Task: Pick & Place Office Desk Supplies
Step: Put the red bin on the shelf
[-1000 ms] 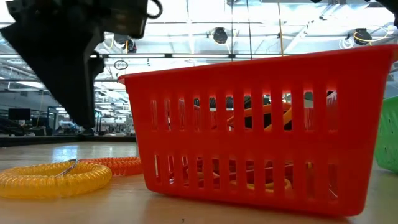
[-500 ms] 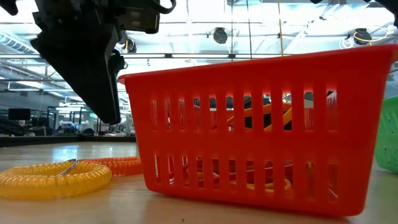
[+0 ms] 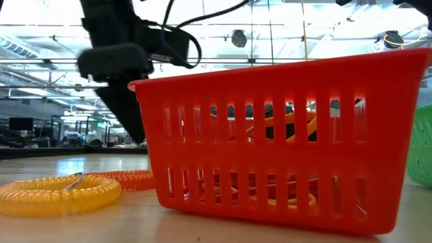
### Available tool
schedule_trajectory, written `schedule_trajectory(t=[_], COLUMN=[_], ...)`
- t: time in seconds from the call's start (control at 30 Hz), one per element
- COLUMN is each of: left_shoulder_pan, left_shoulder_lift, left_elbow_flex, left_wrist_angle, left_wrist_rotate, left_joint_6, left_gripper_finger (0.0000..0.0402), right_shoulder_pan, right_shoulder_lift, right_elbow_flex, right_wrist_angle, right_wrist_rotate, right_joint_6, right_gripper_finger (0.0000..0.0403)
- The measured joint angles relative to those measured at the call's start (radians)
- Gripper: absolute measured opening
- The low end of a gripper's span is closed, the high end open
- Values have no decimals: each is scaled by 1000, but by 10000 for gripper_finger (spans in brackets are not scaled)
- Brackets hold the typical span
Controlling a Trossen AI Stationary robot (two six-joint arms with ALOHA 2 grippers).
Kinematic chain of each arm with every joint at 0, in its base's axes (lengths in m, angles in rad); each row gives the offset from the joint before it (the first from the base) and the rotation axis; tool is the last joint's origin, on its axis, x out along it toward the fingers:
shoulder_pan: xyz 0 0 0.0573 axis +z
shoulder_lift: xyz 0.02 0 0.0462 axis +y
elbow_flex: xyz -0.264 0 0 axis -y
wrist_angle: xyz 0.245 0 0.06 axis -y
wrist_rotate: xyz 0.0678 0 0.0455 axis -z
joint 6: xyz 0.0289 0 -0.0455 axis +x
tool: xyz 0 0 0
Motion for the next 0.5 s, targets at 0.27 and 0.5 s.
schedule_trajectory(t=[0.27,0.5], left_shoulder_pan=[65,77], left_shoulder_lift=[0,-3], left_elbow_flex=[0,1], left_wrist_angle=[0,17], left_wrist_rotate=[62,155], left_joint_6=[9,-78], left_gripper_finger=[145,145], right_shoulder_pan=[0,0], right_shoulder_lift=[6,10], right_elbow_flex=[0,0], right_wrist_angle=[90,83], right_wrist_rotate=[2,2], right_joint_6=[-54,-86], right_gripper_finger=[57,57])
